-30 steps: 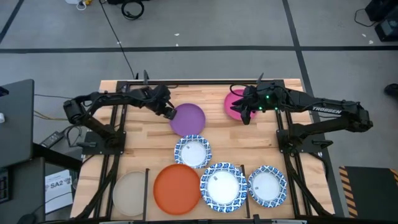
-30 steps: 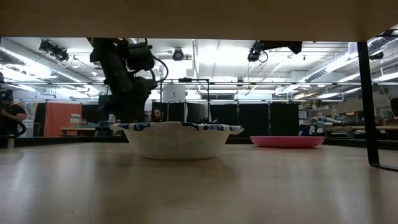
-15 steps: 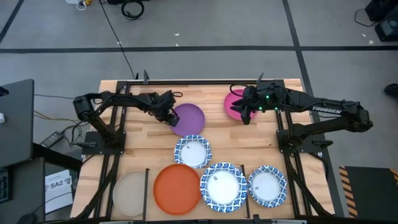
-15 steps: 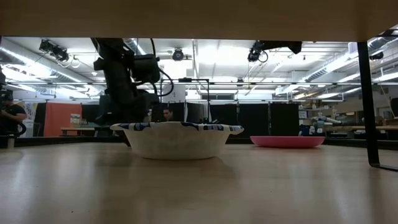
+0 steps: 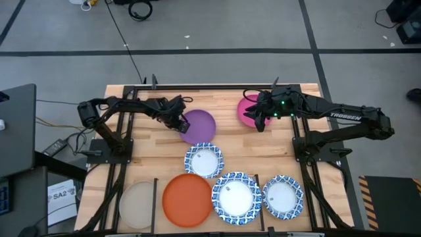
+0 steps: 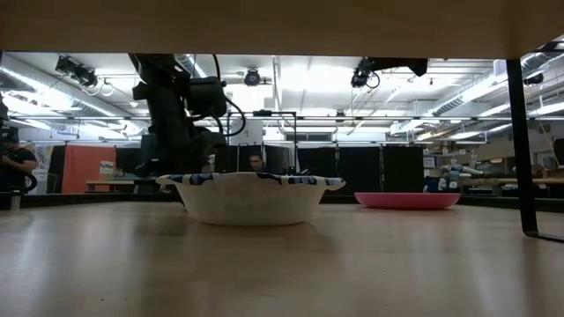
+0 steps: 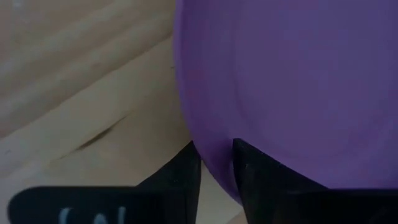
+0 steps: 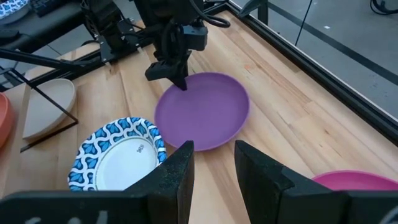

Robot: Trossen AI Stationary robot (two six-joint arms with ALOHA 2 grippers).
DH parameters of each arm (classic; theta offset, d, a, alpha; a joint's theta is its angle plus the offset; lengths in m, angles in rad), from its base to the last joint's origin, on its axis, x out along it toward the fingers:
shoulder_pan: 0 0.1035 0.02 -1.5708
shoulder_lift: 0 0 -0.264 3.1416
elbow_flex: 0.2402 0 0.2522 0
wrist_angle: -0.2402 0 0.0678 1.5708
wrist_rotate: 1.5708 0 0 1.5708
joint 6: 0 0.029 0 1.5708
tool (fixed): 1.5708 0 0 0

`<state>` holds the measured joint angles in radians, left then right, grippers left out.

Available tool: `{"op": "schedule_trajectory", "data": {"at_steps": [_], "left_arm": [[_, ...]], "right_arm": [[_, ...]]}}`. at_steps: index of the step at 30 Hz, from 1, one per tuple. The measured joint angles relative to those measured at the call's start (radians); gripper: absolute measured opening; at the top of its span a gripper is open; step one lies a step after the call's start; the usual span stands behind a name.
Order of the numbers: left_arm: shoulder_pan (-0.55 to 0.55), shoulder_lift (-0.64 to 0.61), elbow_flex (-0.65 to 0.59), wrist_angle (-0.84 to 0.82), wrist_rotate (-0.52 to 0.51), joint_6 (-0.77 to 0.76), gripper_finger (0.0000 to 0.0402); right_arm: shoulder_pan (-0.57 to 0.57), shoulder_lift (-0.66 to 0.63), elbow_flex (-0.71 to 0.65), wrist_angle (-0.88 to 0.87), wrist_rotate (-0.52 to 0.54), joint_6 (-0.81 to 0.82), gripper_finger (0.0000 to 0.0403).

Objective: Place and stack plates onto a shelf
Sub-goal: Stack the purple plate on top of the orange plate on the shelf

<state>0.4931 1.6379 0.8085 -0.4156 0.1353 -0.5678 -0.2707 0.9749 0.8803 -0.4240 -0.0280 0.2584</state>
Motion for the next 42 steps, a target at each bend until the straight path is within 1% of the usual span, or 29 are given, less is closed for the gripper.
{"op": "schedule_trajectory", "data": {"at_steps": [9, 15, 20, 23, 26, 36, 42], "left_arm": [[0.000, -0.002, 0.001, 0.004, 0.003, -0.001, 0.0038], [0.002, -0.004, 0.005, 0.001, 0.002, -0.009, 0.0028], [0.011, -0.003, 0.040, -0.005, -0.010, -0.016, 0.0025], [0.019, -0.003, 0.078, -0.023, -0.032, -0.016, 0.0024], [0.021, -0.003, 0.125, -0.067, -0.089, 0.005, 0.0024], [0.021, -0.002, 0.355, -0.332, -0.291, 0.132, 0.0024], [0.020, -0.002, 0.486, -0.448, -0.323, 0.191, 0.0024]], "right_arm": [[0.000, 0.000, 0.000, 0.000, 0.000, 0.000, 0.0121], [0.000, 0.000, 0.000, 0.000, 0.000, 0.000, 0.0121], [0.000, 0.000, 0.000, 0.000, 0.000, 0.000, 0.0121], [0.000, 0.000, 0.000, 0.000, 0.000, 0.000, 0.0121], [0.000, 0.000, 0.000, 0.000, 0.000, 0.000, 0.0121], [0.000, 0.000, 0.000, 0.000, 0.000, 0.000, 0.0121], [0.000, 0.000, 0.000, 0.000, 0.000, 0.000, 0.0121]]}}
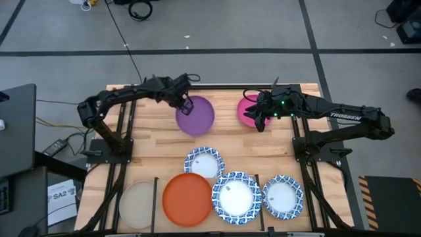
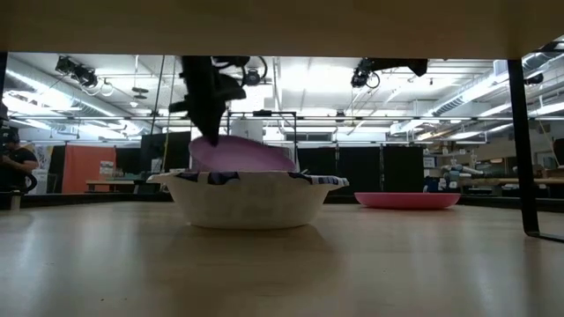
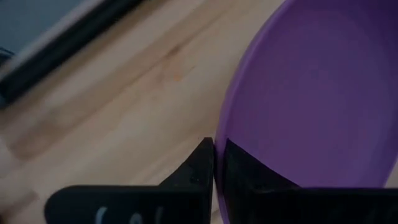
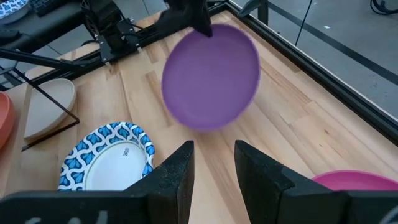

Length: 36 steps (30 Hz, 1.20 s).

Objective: Place and stack plates onto a shelf
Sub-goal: Stack the purple plate on top of the orange plate on the shelf

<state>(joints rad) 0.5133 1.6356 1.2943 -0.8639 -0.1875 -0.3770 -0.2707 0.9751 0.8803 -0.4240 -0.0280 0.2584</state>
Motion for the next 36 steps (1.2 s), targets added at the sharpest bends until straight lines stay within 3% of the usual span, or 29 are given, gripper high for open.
{"op": "schedule_trajectory", "data": {"at_steps": [16, 31, 36], "left_arm": [[0.000, 0.000, 0.316, -0.266, -0.042, 0.120, 0.0024], [-0.017, -0.001, 0.699, -0.573, -0.037, 0.164, 0.0024], [-0.062, -0.001, 0.791, -0.660, 0.022, 0.165, 0.0025]], "right_arm": [[0.000, 0.000, 0.000, 0.000, 0.000, 0.000, 0.0121], [0.000, 0.000, 0.000, 0.000, 0.000, 0.000, 0.0121], [0.000, 0.000, 0.000, 0.000, 0.000, 0.000, 0.0121]]}}
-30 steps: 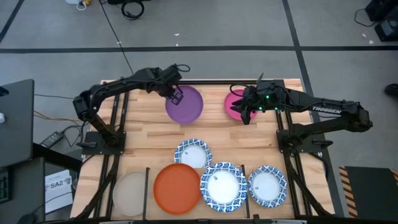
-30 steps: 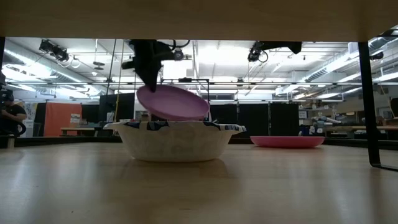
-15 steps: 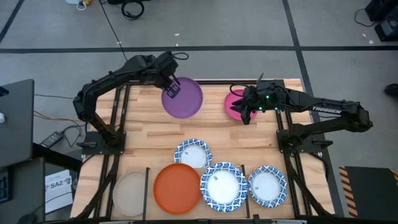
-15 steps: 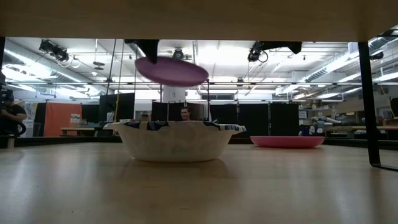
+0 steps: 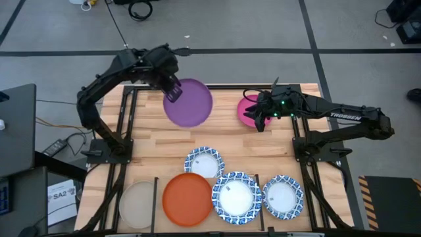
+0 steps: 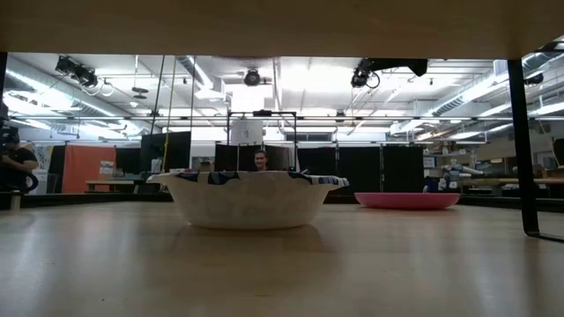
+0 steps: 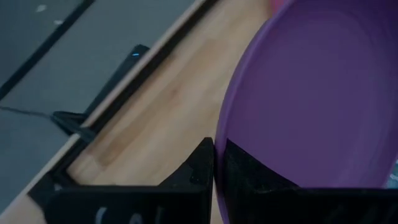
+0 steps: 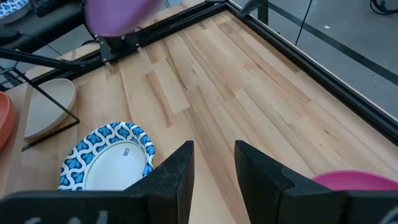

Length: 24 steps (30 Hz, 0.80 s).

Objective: Place and stack plates onto a shelf
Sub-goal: Stack the purple plate on top of the orange plate on the shelf

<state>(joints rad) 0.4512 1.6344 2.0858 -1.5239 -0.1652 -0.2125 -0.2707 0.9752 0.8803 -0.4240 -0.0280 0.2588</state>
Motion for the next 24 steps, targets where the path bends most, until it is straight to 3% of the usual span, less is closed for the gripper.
{"op": "schedule_trajectory", "data": {"at_steps": [7, 24], "left_arm": [[-0.104, -0.005, 0.021, -0.039, 0.116, 0.000, 0.0025], [-0.475, -0.008, 0.018, -0.047, 0.224, -0.021, 0.0025]], "right_arm": [[0.000, 0.000, 0.000, 0.000, 0.000, 0.000, 0.0121], [0.000, 0.000, 0.000, -0.001, 0.000, 0.000, 0.0121]]}}
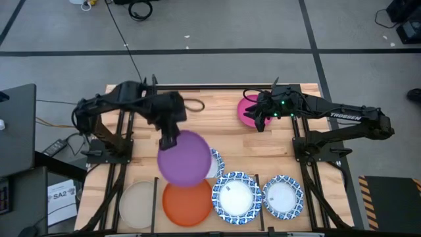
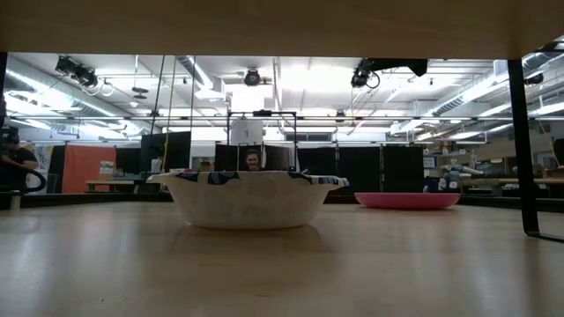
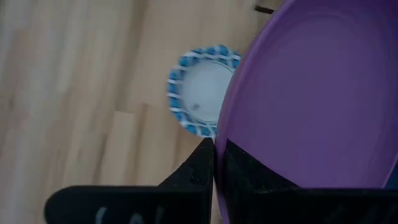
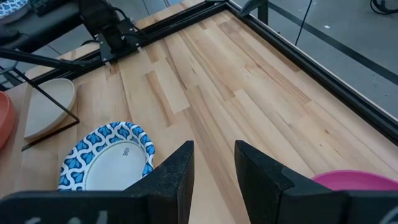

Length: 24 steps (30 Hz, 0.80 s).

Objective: Place and stack plates onto a shelf
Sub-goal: Stack the purple plate on top of the orange plate on the shelf

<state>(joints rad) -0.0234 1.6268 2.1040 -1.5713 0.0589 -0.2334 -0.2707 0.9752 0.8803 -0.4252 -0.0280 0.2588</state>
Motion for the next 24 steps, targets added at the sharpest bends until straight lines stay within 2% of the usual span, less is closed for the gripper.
{"op": "schedule_trajectory", "data": {"at_steps": [14, 24], "left_arm": [[-0.237, 0.042, -0.001, 0.022, -0.047, -0.201, 0.0025], [-0.318, 0.141, -0.001, 0.037, -0.014, -0.199, 0.0025]], "right_arm": [[0.000, 0.000, 0.000, 0.000, 0.000, 0.000, 0.0121], [0.001, 0.000, 0.000, -0.001, 0.000, 0.000, 0.0121]]}}
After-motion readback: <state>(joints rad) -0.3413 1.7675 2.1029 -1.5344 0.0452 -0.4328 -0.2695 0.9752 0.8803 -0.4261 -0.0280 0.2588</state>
